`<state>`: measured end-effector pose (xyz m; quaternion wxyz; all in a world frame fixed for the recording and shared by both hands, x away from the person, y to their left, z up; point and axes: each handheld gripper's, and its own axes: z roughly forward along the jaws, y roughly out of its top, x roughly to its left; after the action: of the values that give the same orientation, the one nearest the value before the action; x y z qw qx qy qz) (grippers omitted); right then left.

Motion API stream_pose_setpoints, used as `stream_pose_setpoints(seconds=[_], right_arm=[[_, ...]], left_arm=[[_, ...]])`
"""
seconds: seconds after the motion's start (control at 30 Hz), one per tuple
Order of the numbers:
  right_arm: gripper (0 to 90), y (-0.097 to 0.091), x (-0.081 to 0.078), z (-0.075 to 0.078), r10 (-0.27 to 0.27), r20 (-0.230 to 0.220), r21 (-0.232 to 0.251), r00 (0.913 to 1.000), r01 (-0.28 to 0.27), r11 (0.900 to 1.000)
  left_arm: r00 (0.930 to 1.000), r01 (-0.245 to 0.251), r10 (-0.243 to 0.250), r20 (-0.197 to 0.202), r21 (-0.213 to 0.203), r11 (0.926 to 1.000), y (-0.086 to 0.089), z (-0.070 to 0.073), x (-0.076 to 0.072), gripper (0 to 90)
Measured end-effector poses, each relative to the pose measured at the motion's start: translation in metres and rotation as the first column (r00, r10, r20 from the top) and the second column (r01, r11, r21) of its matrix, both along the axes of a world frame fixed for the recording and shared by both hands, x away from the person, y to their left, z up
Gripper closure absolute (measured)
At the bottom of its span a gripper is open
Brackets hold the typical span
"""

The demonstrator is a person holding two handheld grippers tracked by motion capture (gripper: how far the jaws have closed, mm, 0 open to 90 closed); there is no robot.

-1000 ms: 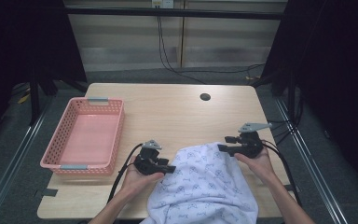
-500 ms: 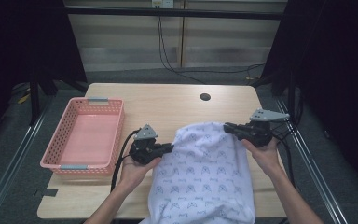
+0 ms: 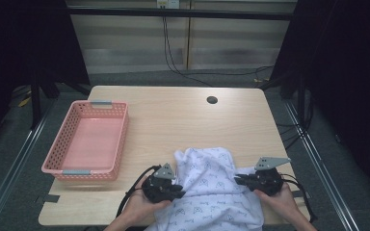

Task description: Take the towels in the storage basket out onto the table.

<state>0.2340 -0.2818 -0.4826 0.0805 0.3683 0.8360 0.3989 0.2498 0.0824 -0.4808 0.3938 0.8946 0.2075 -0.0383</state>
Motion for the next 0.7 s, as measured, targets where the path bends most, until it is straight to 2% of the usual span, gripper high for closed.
stream_pose_setpoints(seconds=[0.07, 0.17, 0.23, 0.3, 0.37, 0.43, 0.47, 0.5, 0.57, 0.6, 0.67, 0.7], right_arm=[[81.2, -0.002, -0.007, -0.001, 0.0, -0.025, 0.009, 0.9997, 0.0, 1.0], [76.9, -0.002, -0.014, -0.002, 0.031, -0.044, -0.011, 0.9985, -0.032, 0.9994], [71.6, -0.002, -0.016, -0.001, 0.039, -0.045, -0.001, 0.9982, -0.039, 0.9992], [68.5, -0.005, -0.015, 0.009, 0.013, -0.007, 0.029, 0.9999, -0.012, 0.9995], [68.6, -0.013, -0.008, 0.02, -0.029, 0.023, 0.091, 0.9993, 0.026, 0.9955], [71.1, -0.018, 0.004, 0.028, -0.07, 0.072, 0.083, 0.9949, 0.064, 0.9945], [72.1, -0.019, 0.012, 0.029, -0.094, 0.077, 0.084, 0.9926, 0.088, 0.9926], [72.1, -0.019, 0.022, 0.028, -0.104, 0.07, 0.092, 0.9921, 0.097, 0.9909], [65.7, -0.014, 0.035, 0.022, -0.11, 0.056, 0.085, 0.9923, 0.105, 0.9908], [61.5, -0.011, 0.042, 0.017, -0.11, 0.038, 0.093, 0.9933, 0.106, 0.9901], [55.8, -0.005, 0.054, 0.008, -0.116, 0.007, 0.078, 0.9933, 0.115, 0.9903], [53.0, -0.001, 0.058, 0.004, -0.12, -0.007, 0.071, 0.9927, 0.12, 0.9902]], left_arm=[[0.9998, -0.007, 0.006, -0.021, -0.052, 0.9986, 0.006, 0.003, -0.001, 68.6], [0.9977, -0.067, 0.066, -0.017, -0.086, 0.994, 0.013, 0.007, 0.011, 66.8], [0.9916, -0.13, 0.129, -0.012, -0.115, 0.9849, 0.018, 0.009, 0.026, 67.1], [0.9863, -0.164, 0.165, -0.003, -0.119, 0.9793, 0.017, 0.008, 0.04, 68.3], [0.9791, -0.204, 0.202, -0.024, -0.125, 0.971, 0.014, 0.005, 0.058, 68.5], [0.9705, -0.241, 0.241, -0.005, -0.084, 0.967, 0.009, 0.0, 0.071, 69.2], [0.9665, -0.257, 0.256, -0.022, -0.1, 0.9614, 0.008, -0.005, 0.077, 68.7], [0.9657, -0.259, 0.254, -0.052, -0.111, 0.9596, 0.008, -0.008, 0.08, 65.3], [0.9691, -0.243, 0.235, -0.074, -0.122, 0.9622, 0.005, -0.011, 0.082, 59.0], [0.9694, -0.244, 0.239, -0.056, -0.097, 0.965, 0.002, -0.012, 0.081, 56.3], [0.9742, -0.224, 0.22, -0.049, -0.084, 0.971, -0.002, -0.014, 0.081, 52.1], [0.9725, -0.231, 0.229, -0.044, -0.066, 0.9706, -0.005, -0.015, 0.08, 51.4]])
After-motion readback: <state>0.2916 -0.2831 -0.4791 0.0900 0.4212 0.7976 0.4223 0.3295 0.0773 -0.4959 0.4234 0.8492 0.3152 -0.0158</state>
